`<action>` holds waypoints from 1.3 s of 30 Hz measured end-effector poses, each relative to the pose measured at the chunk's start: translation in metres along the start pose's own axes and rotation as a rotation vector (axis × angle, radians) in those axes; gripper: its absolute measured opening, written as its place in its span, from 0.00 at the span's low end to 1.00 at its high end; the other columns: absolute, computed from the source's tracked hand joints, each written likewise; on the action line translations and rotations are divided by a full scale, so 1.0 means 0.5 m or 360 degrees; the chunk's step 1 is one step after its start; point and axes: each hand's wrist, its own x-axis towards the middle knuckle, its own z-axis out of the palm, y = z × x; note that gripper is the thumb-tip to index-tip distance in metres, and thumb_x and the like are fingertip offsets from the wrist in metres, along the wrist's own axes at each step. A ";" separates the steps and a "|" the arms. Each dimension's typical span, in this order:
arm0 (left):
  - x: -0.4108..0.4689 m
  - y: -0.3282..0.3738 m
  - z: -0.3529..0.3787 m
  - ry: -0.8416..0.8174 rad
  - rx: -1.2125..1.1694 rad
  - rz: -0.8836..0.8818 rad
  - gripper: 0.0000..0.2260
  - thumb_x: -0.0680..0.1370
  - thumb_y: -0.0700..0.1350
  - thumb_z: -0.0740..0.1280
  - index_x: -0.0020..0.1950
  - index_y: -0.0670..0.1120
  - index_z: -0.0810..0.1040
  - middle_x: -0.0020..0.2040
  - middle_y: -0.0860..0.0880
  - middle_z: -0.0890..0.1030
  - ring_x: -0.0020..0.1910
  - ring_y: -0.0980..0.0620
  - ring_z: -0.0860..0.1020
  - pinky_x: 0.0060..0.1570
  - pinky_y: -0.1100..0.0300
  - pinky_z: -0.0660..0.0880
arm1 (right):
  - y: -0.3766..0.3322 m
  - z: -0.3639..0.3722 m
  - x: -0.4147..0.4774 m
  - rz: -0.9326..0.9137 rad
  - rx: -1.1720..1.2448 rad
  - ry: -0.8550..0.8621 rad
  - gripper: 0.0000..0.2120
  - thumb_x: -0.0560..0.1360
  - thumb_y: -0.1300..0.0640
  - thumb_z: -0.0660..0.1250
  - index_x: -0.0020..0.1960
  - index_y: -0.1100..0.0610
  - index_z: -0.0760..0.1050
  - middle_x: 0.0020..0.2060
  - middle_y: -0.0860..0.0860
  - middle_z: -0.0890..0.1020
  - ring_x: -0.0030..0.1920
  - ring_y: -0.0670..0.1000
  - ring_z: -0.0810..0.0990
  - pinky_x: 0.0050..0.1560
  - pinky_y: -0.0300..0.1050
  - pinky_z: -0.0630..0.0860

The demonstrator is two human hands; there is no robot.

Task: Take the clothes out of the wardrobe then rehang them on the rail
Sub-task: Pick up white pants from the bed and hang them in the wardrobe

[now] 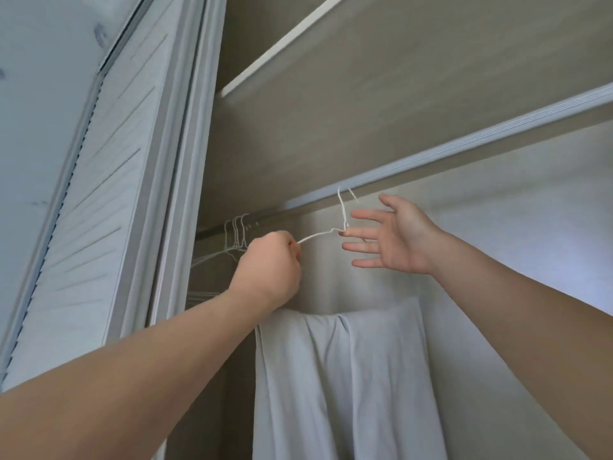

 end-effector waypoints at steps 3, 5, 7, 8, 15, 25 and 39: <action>0.049 0.000 -0.003 0.0097 0.0087 -0.0011 0.11 0.78 0.37 0.57 0.44 0.46 0.78 0.38 0.43 0.82 0.41 0.40 0.83 0.50 0.49 0.79 | -0.022 0.007 0.055 -0.0063 0.0046 -0.0046 0.27 0.79 0.36 0.50 0.65 0.52 0.74 0.56 0.59 0.83 0.60 0.62 0.80 0.64 0.66 0.70; 0.073 -0.005 -0.003 0.0142 0.0121 -0.0029 0.11 0.78 0.37 0.57 0.45 0.47 0.78 0.39 0.44 0.82 0.42 0.41 0.83 0.51 0.50 0.79 | -0.030 0.019 0.084 -0.0094 0.0062 -0.0067 0.27 0.79 0.36 0.50 0.64 0.52 0.75 0.55 0.58 0.84 0.60 0.62 0.80 0.62 0.65 0.71; 0.099 -0.009 0.001 0.0175 0.0151 -0.0046 0.11 0.78 0.37 0.57 0.46 0.47 0.78 0.40 0.44 0.83 0.43 0.41 0.83 0.51 0.49 0.79 | -0.035 0.029 0.116 -0.0123 0.0078 -0.0079 0.27 0.80 0.36 0.49 0.63 0.53 0.75 0.56 0.57 0.83 0.60 0.61 0.79 0.61 0.64 0.72; 0.112 -0.011 0.004 0.0190 0.0164 -0.0052 0.11 0.78 0.38 0.57 0.46 0.47 0.78 0.40 0.43 0.83 0.43 0.41 0.83 0.51 0.49 0.79 | -0.037 0.034 0.132 -0.0134 0.0080 -0.0080 0.28 0.80 0.36 0.49 0.62 0.54 0.76 0.56 0.57 0.83 0.59 0.61 0.79 0.61 0.63 0.72; 0.170 -0.032 0.048 0.0084 0.0270 -0.0141 0.11 0.79 0.39 0.56 0.49 0.42 0.78 0.45 0.41 0.83 0.45 0.38 0.83 0.52 0.48 0.80 | 0.000 0.050 0.211 -0.0078 0.0062 -0.0025 0.26 0.80 0.36 0.49 0.61 0.54 0.74 0.56 0.57 0.82 0.61 0.60 0.77 0.60 0.61 0.72; 0.183 -0.092 0.071 0.0016 0.0652 -0.0180 0.10 0.76 0.37 0.57 0.50 0.46 0.77 0.48 0.45 0.80 0.45 0.41 0.81 0.48 0.48 0.81 | 0.092 0.087 0.288 0.0042 0.0146 -0.0104 0.30 0.80 0.34 0.50 0.66 0.57 0.72 0.59 0.56 0.81 0.63 0.60 0.75 0.60 0.60 0.70; 0.150 -0.080 0.039 -0.0109 0.1626 0.0170 0.11 0.81 0.44 0.61 0.64 0.47 0.70 0.63 0.45 0.75 0.61 0.41 0.72 0.57 0.47 0.68 | 0.117 0.103 0.245 -0.0142 -0.0080 0.0026 0.25 0.80 0.36 0.53 0.65 0.51 0.73 0.60 0.52 0.79 0.61 0.57 0.77 0.53 0.53 0.73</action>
